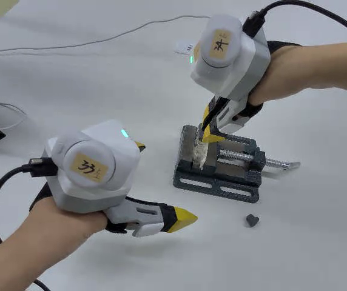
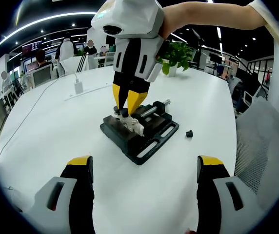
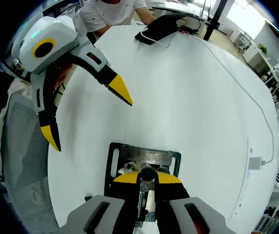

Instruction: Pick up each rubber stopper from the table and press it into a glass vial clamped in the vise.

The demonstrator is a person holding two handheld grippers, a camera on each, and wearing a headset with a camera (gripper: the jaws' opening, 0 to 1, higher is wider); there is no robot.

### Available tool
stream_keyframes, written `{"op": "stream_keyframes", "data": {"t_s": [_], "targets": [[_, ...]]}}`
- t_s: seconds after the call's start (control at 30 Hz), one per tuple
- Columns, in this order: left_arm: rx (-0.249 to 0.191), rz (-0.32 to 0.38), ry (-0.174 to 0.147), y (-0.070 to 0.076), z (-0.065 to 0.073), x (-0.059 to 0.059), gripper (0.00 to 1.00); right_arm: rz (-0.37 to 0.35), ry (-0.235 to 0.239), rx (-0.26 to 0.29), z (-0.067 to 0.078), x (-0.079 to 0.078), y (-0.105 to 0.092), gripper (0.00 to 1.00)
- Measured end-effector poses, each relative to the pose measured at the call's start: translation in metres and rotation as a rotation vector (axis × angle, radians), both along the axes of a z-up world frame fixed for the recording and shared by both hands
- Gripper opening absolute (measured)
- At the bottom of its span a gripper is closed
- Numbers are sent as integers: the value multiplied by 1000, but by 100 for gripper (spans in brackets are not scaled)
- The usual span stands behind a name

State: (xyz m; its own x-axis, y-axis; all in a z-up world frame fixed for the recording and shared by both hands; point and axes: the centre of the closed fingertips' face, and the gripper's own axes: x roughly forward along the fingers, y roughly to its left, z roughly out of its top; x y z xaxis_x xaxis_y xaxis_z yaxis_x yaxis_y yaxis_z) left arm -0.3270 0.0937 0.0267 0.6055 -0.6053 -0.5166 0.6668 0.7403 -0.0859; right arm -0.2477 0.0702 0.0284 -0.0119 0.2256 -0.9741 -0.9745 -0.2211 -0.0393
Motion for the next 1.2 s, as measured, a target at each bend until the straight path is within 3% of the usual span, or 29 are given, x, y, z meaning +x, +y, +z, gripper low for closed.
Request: {"op": "stream_keyframes", "data": {"t_s": [0.33, 0.87, 1.07, 1.2], "targets": [[0, -2, 5, 1, -2, -2, 86, 70, -28, -12, 0, -2, -1, 8], [-1, -3, 9, 1, -4, -3, 85, 74, -18, 6, 2, -3, 2, 11], [-1, -4, 11, 2, -4, -2, 85, 74, -18, 19, 8, -3, 3, 14], [0, 0, 8, 4, -4, 1, 85, 72, 6, 15, 13, -3, -3, 13]]}}
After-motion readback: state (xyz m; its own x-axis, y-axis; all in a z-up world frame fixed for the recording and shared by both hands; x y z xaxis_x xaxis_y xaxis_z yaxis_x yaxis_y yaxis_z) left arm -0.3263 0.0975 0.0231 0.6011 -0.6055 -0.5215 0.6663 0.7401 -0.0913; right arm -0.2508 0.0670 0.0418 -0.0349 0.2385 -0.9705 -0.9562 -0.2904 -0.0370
